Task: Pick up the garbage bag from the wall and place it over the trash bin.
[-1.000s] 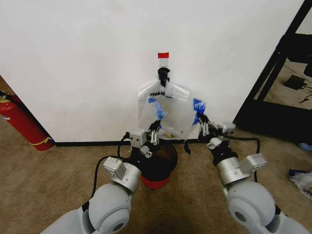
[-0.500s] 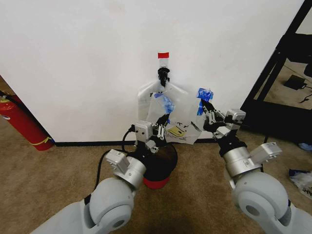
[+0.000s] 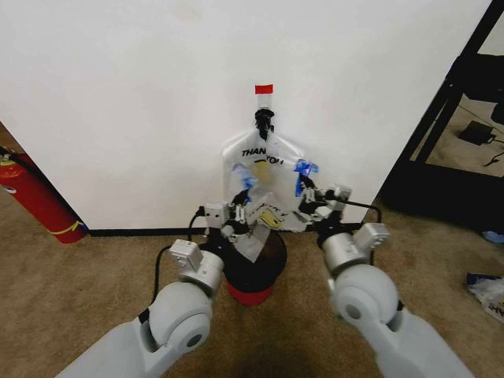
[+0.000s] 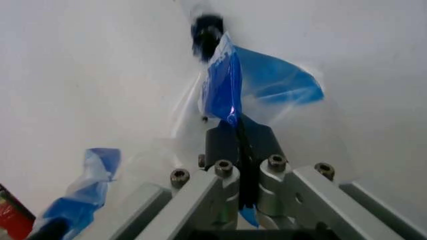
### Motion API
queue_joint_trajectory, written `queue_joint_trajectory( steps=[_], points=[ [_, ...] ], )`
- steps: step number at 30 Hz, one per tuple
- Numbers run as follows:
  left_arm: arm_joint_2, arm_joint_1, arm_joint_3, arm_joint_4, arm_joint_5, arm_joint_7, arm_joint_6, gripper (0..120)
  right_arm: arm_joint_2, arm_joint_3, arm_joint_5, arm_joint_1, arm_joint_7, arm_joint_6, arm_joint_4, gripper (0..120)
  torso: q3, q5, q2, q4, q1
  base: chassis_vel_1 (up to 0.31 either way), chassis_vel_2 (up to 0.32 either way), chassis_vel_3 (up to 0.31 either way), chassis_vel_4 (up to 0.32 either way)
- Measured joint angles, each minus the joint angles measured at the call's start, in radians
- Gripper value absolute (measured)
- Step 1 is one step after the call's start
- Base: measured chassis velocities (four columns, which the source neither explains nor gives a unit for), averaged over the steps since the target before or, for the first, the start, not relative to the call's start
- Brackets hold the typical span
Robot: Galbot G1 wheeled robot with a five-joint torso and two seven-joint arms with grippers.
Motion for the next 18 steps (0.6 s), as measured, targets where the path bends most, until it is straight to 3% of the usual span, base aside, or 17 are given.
queue_joint_trajectory(
  steps=[8, 18],
  points=[
    [-0.016, 0.140, -0.041, -0.039, -0.008, -0.023, 0.001, 0, 0.014, -0.042, 0.113, -0.012, 0.126, -0.063, 0.064, 0, 0.000, -0.0001, 0.000, -0.0001, 0.000, 0.000, 0.000, 0.000, 0.000],
    [-0.012, 0.177, -0.055, -0.116, -0.015, -0.025, 0.003, 0, -0.072, -0.009, 0.239, 0.037, 0.187, -0.089, 0.222, 0, 0.000, 0.0003, 0.000, -0.0003, 0.000, 0.000, 0.000, 0.000, 0.000]
  ],
)
